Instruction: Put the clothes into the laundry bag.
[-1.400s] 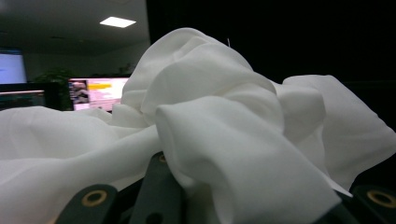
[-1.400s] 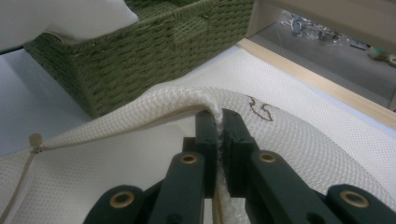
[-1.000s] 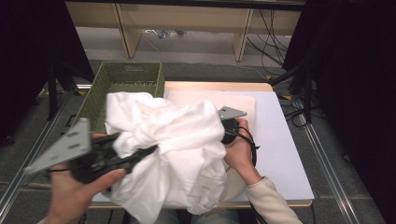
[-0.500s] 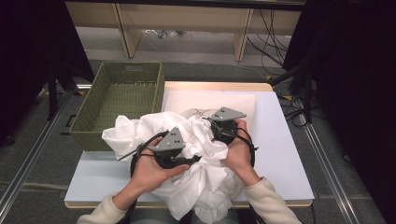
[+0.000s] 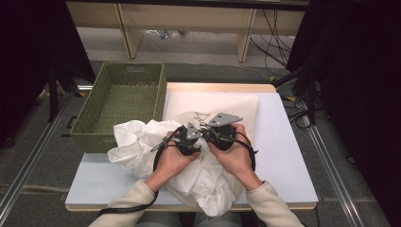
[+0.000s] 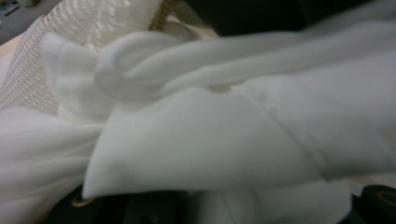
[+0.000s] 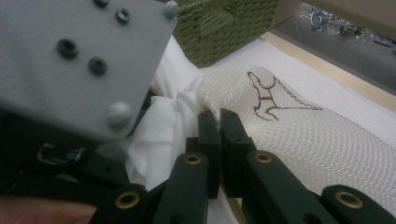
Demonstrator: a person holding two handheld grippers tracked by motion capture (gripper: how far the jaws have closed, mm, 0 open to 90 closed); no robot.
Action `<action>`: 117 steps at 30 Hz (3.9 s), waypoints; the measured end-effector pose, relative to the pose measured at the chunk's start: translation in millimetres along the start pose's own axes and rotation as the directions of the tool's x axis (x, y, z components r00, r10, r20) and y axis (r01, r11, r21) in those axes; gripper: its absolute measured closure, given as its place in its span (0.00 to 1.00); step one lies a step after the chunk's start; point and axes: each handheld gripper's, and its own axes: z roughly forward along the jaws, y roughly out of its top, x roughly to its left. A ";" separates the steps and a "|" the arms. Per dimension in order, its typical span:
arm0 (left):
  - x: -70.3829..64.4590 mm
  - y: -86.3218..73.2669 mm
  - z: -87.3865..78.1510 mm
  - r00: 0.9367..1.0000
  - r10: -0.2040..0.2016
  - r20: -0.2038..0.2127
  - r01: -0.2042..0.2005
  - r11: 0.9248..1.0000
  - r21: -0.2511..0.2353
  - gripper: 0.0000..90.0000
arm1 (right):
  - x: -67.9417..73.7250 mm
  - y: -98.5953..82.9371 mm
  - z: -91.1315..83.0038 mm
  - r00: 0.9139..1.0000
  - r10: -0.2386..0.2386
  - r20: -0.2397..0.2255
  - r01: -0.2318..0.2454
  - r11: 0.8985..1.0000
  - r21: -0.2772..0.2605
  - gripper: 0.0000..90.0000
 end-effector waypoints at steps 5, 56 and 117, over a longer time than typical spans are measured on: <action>-6.8 -2.9 -16.5 0.992 -0.087 0.090 0.096 0.990 -0.104 0.51 | -2.9 0.5 -1.8 1.000 -0.001 0.011 0.001 1.000 -0.002 0.99; 5.5 -12.3 10.2 0.995 -0.103 -0.011 0.102 0.994 -0.024 0.80 | 6.0 4.2 -6.1 0.999 0.023 -0.040 -0.023 1.000 -0.018 0.99; 0.4 -9.2 -25.5 0.977 -0.186 0.103 0.205 0.952 -0.226 0.54 | -2.7 5.5 -14.1 0.998 0.056 0.020 -0.055 0.997 -0.051 0.99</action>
